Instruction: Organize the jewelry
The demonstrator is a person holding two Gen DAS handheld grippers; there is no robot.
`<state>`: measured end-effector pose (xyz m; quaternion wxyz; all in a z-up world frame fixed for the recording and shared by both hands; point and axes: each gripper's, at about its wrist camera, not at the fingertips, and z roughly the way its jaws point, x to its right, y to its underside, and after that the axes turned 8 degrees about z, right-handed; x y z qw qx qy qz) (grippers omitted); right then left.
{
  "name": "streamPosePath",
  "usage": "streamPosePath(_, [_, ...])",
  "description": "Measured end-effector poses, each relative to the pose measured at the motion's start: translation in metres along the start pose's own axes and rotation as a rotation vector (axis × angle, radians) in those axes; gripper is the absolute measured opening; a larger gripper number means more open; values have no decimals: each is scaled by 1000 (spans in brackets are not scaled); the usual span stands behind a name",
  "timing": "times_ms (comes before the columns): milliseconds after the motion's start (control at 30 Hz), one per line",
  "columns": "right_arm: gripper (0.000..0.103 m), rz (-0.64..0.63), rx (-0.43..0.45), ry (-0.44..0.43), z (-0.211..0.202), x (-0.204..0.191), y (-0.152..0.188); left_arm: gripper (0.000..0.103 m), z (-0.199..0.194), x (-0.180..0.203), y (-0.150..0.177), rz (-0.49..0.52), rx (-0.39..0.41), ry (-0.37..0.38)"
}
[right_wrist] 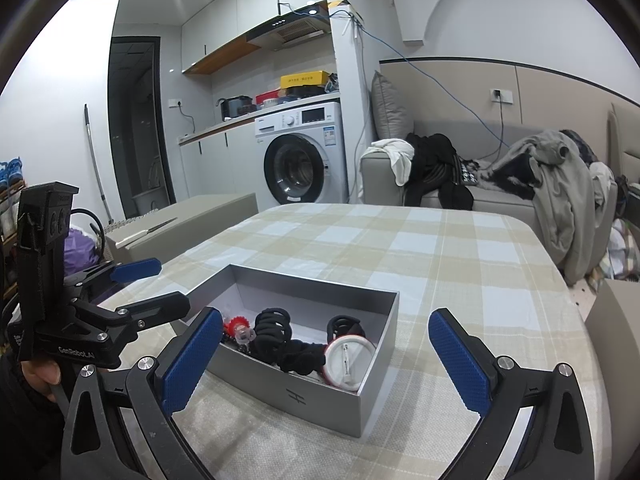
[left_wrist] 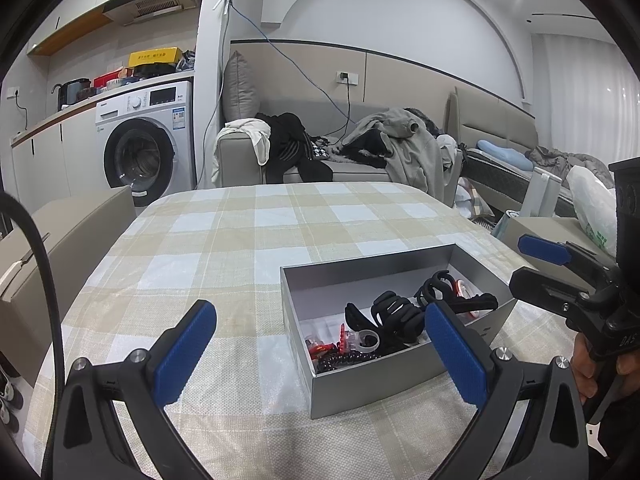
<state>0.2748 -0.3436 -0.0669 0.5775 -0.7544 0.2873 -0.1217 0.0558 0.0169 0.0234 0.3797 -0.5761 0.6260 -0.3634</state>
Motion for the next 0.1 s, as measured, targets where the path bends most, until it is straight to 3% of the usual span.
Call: streamPosePath(100, [103, 2, 0, 1, -1, 1, 1, 102, 1, 1, 0, 5, -2, -4])
